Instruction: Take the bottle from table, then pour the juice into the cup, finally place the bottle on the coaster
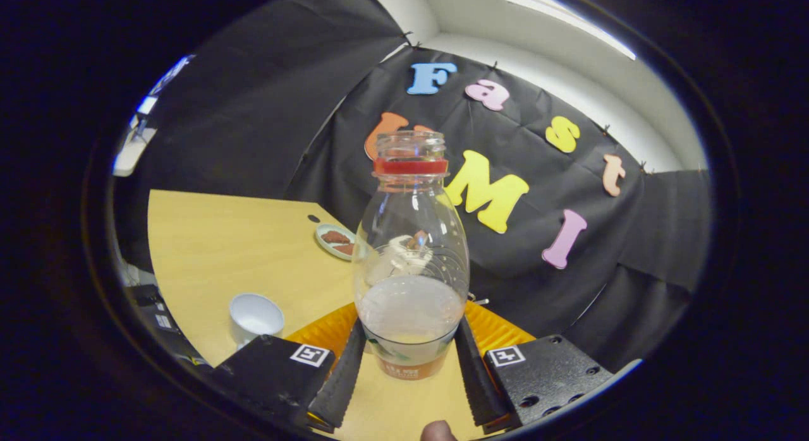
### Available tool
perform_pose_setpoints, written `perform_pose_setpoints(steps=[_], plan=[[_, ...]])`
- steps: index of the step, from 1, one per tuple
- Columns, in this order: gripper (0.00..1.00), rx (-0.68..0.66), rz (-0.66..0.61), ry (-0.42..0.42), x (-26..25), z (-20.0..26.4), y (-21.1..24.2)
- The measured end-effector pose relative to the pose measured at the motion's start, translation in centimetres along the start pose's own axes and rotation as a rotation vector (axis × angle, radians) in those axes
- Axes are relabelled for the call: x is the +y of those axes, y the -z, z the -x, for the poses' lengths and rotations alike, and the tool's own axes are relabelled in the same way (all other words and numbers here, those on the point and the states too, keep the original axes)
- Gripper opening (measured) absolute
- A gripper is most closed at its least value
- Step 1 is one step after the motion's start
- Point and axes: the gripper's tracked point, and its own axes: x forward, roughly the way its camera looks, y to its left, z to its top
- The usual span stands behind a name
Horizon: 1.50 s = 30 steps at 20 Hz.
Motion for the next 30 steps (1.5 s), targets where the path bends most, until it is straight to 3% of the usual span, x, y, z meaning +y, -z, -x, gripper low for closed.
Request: perform_pose_setpoints(steps=[6,13,21,30], plan=[[0.77,-0.071,-0.241,-0.024,-1.5,-2.6,-1.4],[0.76,0.015,-0.441,-0.052,-3.2,-10.2,1.5],[0.77,0.068,-0.416,-0.053,-2.0,-16.6,5.8],[0.80,0.145,-0.427,-0.077,1.1,-20.4,10.7]])
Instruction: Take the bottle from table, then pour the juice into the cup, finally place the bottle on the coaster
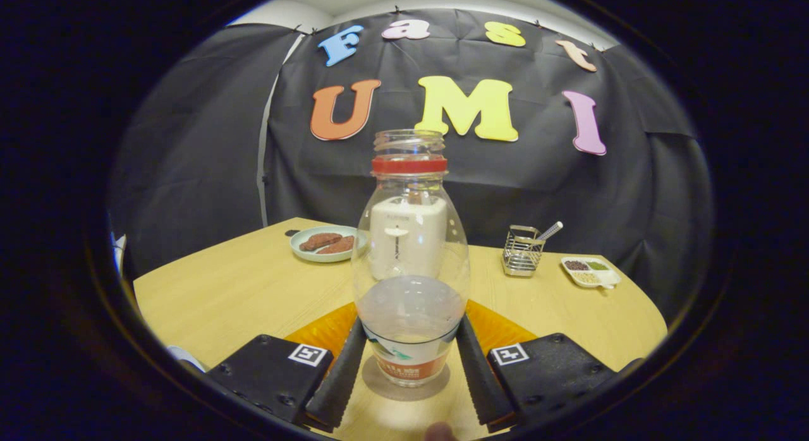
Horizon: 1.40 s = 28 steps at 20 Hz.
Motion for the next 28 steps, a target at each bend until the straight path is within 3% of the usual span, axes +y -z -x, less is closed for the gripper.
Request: perform_pose_setpoints(steps=[9,13,22,28], plan=[[0.83,0.007,0.008,0.009,-0.1,-0.3,0.6],[0.97,-0.010,0.032,0.027,-0.3,0.5,-0.6],[1.00,-0.115,0.021,0.049,-0.5,4.5,-7.0],[1.00,-0.230,-0.001,0.092,-0.9,10.7,-13.6]])
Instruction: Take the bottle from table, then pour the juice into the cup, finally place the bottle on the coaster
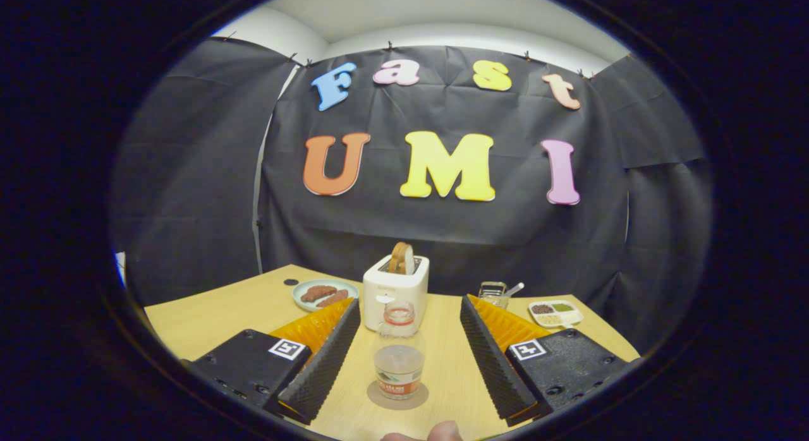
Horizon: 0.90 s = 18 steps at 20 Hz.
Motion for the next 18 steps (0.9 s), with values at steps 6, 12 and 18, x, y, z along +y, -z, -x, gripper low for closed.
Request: perform_pose_setpoints(steps=[6,12,18], plan=[[1.00,-0.114,0.063,0.062,-1.8,6.9,-9.3],[1.00,-0.191,0.069,0.110,-2.6,16.2,-15.4],[1.00,-0.186,0.033,0.175,-4.0,22.8,-13.6]])
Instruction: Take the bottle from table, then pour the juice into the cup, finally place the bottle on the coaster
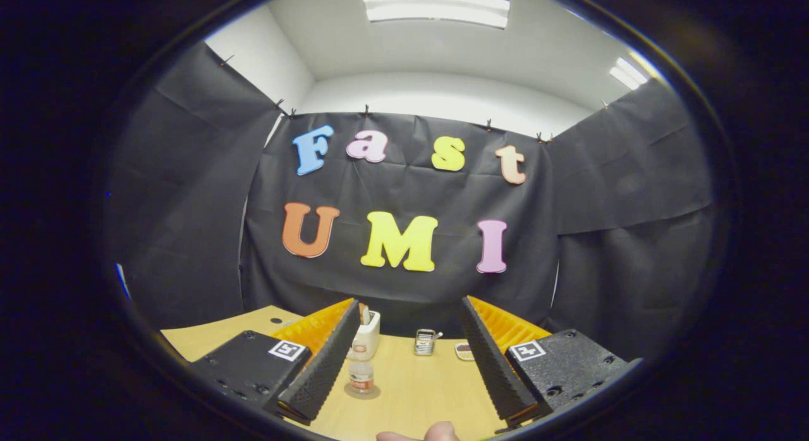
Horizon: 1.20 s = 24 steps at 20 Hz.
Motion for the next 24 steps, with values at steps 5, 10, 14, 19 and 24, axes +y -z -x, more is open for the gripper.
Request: perform_pose_setpoints(steps=[5,10,14,19,24], plan=[[1.00,-0.002,-0.041,0.047,-2.1,3.4,1.2],[1.00,0.003,-0.037,0.063,-3.2,3.5,1.5],[1.00,0.001,-0.030,0.065,-3.1,3.5,1.5],[1.00,0.016,-0.030,0.056,-2.5,2.8,2.1],[1.00,0.024,-0.032,0.056,-2.3,2.4,2.6]])
